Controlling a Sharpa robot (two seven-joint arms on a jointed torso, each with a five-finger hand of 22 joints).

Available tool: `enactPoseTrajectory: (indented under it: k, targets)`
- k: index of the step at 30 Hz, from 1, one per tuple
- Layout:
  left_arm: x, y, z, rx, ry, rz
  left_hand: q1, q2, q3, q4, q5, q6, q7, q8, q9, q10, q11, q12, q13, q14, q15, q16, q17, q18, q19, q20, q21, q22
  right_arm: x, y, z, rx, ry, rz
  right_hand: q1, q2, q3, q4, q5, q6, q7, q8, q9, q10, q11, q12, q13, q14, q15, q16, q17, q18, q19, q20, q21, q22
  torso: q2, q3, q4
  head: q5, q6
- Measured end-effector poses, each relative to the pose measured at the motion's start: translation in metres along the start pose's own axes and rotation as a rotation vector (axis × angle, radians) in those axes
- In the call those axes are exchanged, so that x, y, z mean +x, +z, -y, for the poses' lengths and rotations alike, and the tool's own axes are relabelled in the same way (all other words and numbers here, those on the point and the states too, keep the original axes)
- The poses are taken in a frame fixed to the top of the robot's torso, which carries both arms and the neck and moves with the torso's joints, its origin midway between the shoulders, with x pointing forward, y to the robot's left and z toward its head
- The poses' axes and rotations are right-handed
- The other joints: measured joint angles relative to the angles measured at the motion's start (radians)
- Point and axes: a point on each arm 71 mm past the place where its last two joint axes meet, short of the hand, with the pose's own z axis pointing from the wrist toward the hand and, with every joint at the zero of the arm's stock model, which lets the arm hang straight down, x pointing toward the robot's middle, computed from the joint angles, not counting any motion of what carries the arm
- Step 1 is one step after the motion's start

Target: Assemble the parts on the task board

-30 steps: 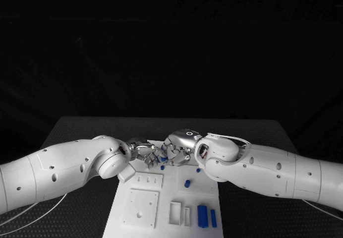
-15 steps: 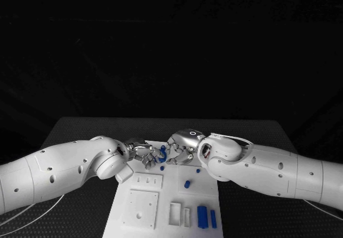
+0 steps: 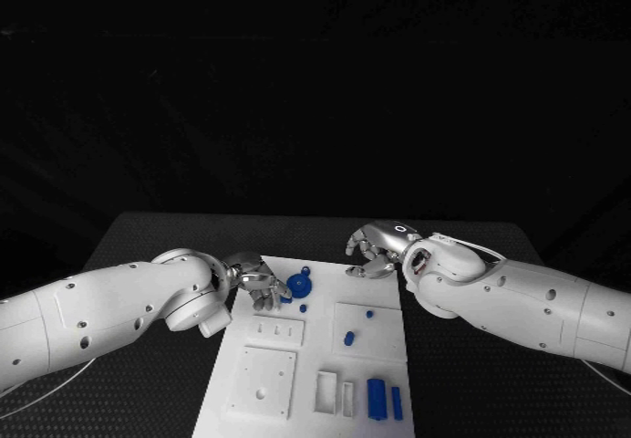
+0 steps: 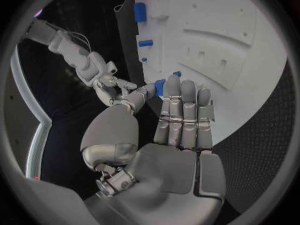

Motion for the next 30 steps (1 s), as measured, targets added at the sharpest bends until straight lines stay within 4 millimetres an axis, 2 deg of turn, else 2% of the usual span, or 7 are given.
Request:
enactPoseTrajectory:
  k: [7, 13, 16, 19, 22, 24, 30]
  targets:
    - [0.008, -0.004, 0.002, -0.034, 0.177, -0.013, 0.0, 0.0, -0.004, -0.004, 0.045, 0.005, 0.002, 0.002, 0.0, 0.007, 0.006, -0.005, -0.001, 0.012, -0.006, 0.005, 0.001, 0.0, 0.008, -0.001, 0.008, 0.0, -0.016, 0.003, 0.023, 0.069, 0.074, 0.114, 0.0, 0.0, -0.011, 0.02, -0.007, -0.005, 0.004, 0.0, 0.0, 0.0, 0.0, 0.003, -0.007, 0.0, 0.0, 0.0, 0.0, 0.0, -0.004, 0.004, -0.006, -0.002, -0.001, 0.0018, 0.0012, 0.014, -0.01]
    - [0.008, -0.005, 0.001, -0.071, 0.26, 0.004, 0.0, 0.0, -0.014, -0.014, 0.074, 0.009, -0.002, 0.002, 0.0, 0.014, 0.007, 0.004, 0.012, 0.024, -0.009, 0.027, 0.012, 0.0, 0.035, -0.009, 0.031, 0.004, -0.035, 0.005, 0.032, 0.101, 0.111, 0.192, -0.005, -0.005, -0.009, 0.029, -0.002, -0.008, 0.005, 0.004, 0.002, 0.0, 0.0, 0.003, -0.009, 0.0, 0.0, 0.0, -0.001, 0.0, -0.004, 0.004, -0.006, -0.002, -0.004, 0.003, 0.0006, 0.021, -0.022]
    - [0.009, -0.004, 0.0, -0.086, 0.288, 0.009, 0.0, 0.0, -0.023, -0.023, 0.078, 0.013, -0.003, 0.002, 0.0, 0.03, 0.017, 0.079, 0.067, 0.044, -0.016, 0.093, 0.044, 0.001, 0.112, -0.022, 0.104, 0.031, -0.04, 0.005, 0.035, 0.111, 0.122, 0.212, -0.005, -0.005, -0.009, 0.029, 0.0, -0.008, 0.005, 0.004, 0.002, 0.0, 0.0, 0.003, -0.011, 0.0, 0.0, -0.004, -0.001, 0.0, -0.004, 0.004, -0.007, -0.002, -0.004, 0.0032, -0.0007, 0.023, -0.027]
    - [0.014, -0.003, -0.002, -0.106, 0.313, 0.002, 0.0, 0.0, -0.023, -0.023, 0.078, 0.013, -0.016, 0.002, 0.0, 0.04, 0.015, 0.232, 0.189, 0.065, -0.029, 0.202, 0.104, 0.01, 0.187, -0.043, 0.195, 0.051, -0.042, 0.006, 0.037, 0.12, 0.132, 0.22, -0.005, -0.005, -0.009, 0.029, 0.013, -0.009, 0.005, 0.004, 0.003, 0.0, 0.0, 0.003, -0.012, 0.0, 0.0, -0.004, -0.001, 0.0, -0.004, 0.004, -0.008, -0.002, -0.004, 0.0035, -0.0019, 0.024, -0.031]
    - [0.018, -0.001, 0.0, -0.121, 0.337, -0.004, 0.0, 0.0, -0.025, -0.025, 0.103, 0.012, -0.02, -0.003, 0.0, 0.026, -0.006, 0.354, 0.293, 0.07, -0.034, 0.278, 0.151, 0.016, 0.21, -0.048, 0.26, 0.052, -0.043, 0.005, 0.038, 0.125, 0.14, 0.222, -0.005, -0.005, -0.009, 0.029, 0.024, -0.009, 0.005, 0.004, 0.003, 0.0, 0.0, 0.003, -0.014, 0.0, 0.0, -0.005, -0.001, 0.0, -0.004, 0.004, -0.008, -0.002, -0.004, 0.004, -0.0021, 0.026, -0.035]
    - [0.02, 0.0, 0.002, -0.129, 0.35, -0.009, 0.0, 0.0, -0.026, -0.026, 0.103, 0.012, -0.02, -0.004, 0.0, 0.02, -0.013, 0.39, 0.323, 0.07, -0.034, 0.299, 0.164, 0.017, 0.21, -0.049, 0.282, 0.052, -0.043, 0.005, 0.038, 0.127, 0.145, 0.221, -0.005, -0.005, -0.009, 0.029, 0.038, -0.009, 0.005, 0.004, 0.003, 0.0, 0.0, 0.006, -0.016, 0.0, 0.0, -0.005, -0.001, 0.0, -0.004, 0.004, -0.008, -0.002, -0.004, 0.0043, -0.0014, 0.026, -0.039]
    - [0.019, 0.003, 0.002, -0.155, 0.368, -0.009, -0.001, 0.001, -0.026, -0.026, 0.103, 0.012, -0.02, -0.008, 0.0, 0.016, -0.016, 0.422, 0.35, 0.07, -0.035, 0.322, 0.177, 0.018, 0.217, -0.049, 0.307, 0.052, -0.042, 0.006, 0.037, 0.13, 0.158, 0.22, -0.001, -0.001, -0.009, 0.029, 0.062, -0.006, 0.007, 0.009, 0.003, 0.0, 0.0, 0.007, -0.018, 0.0, 0.0, -0.005, -0.001, 0.0, -0.004, 0.004, -0.008, -0.002, -0.004, 0.0053, 0.0013, 0.027, -0.045]
